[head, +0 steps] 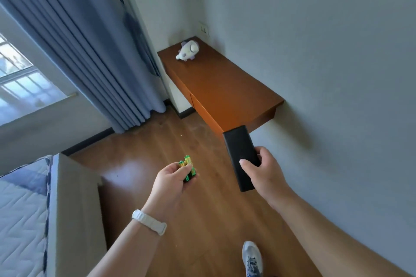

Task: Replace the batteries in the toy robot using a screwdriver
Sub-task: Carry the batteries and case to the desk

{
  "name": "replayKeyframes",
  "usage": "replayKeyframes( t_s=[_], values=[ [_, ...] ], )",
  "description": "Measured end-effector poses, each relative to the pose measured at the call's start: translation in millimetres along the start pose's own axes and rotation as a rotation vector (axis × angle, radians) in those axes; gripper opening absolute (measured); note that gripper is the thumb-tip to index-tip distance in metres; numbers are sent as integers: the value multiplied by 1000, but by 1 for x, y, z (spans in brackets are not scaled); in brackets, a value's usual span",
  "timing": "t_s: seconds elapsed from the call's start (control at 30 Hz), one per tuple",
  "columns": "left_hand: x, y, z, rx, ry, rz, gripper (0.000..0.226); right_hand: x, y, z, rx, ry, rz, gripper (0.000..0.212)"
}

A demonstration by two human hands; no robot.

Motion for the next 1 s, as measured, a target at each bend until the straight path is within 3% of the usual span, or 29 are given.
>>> replayKeyframes(
  t_s=[0.13,0.4,0.67,1.0],
  values=[
    [22,36,29,43,23,76,8,24,73,-32,-49,5,-49,28],
    [32,128,50,-56,32,139,11,101,150,-32,4,-6,-154,20],
    [67,271,116,-92,-15,31,10,191,249,-62,-25,-130,-79,16],
    [96,423,230,-55,113,-109,19,304,332,-106,-8,-254,-1,16]
  ],
)
Point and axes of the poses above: each hand's wrist, its own y-axis towards the middle knuckle, its own x-axis out of the palm, z = x × y, the point moved 7 cm from there along y, towards the middle knuckle, and after that the axes turned 14 degrees about z, right-handed, at the moved point
